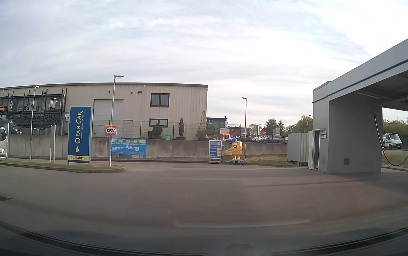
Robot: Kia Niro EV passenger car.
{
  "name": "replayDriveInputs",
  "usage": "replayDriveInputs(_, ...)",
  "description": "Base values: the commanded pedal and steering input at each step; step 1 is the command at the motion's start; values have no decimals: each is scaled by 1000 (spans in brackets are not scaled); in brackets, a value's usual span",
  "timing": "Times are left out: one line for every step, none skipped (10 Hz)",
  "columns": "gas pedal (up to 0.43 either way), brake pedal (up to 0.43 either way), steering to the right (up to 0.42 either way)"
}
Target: Follow the waypoints while adhering to traffic rules and regulations
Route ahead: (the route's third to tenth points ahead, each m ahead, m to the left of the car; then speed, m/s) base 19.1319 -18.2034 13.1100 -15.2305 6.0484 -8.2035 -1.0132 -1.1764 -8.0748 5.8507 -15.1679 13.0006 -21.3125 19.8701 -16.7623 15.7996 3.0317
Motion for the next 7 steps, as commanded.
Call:
replayDriveInputs(28,0,18)
replayDriveInputs(28,0,11)
replayDriveInputs(20,0,10)
replayDriveInputs(8,0,10)
replayDriveInputs(8,0,9)
replayDriveInputs(8,0,9)
replayDriveInputs(8,0,10)
